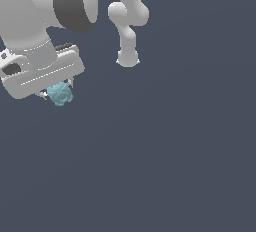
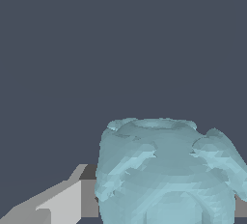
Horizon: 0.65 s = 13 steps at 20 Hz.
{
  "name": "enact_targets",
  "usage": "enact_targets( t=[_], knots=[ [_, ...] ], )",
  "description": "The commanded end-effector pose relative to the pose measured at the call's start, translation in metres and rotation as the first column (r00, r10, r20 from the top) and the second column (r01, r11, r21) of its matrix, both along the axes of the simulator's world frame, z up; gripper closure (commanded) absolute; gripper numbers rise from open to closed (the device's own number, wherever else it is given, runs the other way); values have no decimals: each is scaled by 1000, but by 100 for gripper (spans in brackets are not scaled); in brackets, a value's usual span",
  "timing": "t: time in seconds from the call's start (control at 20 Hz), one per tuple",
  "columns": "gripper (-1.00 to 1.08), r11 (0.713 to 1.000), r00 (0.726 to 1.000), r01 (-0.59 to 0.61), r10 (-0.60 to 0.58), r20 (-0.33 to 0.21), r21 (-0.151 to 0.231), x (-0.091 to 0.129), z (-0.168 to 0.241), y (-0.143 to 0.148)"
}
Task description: Pick up the object and move it to a goal position.
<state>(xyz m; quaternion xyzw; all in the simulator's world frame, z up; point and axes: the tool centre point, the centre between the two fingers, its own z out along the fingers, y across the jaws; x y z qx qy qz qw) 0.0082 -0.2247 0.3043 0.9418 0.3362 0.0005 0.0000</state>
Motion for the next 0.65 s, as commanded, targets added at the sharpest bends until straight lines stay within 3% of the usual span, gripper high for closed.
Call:
enact_targets(
  t=[0.0, 0.6],
  knots=[
    [108, 1000, 1000, -1, 1, -1, 0, 4, 9, -8],
    [108, 1000, 1000, -1, 1, -1, 0, 12, 24, -22]
  ],
)
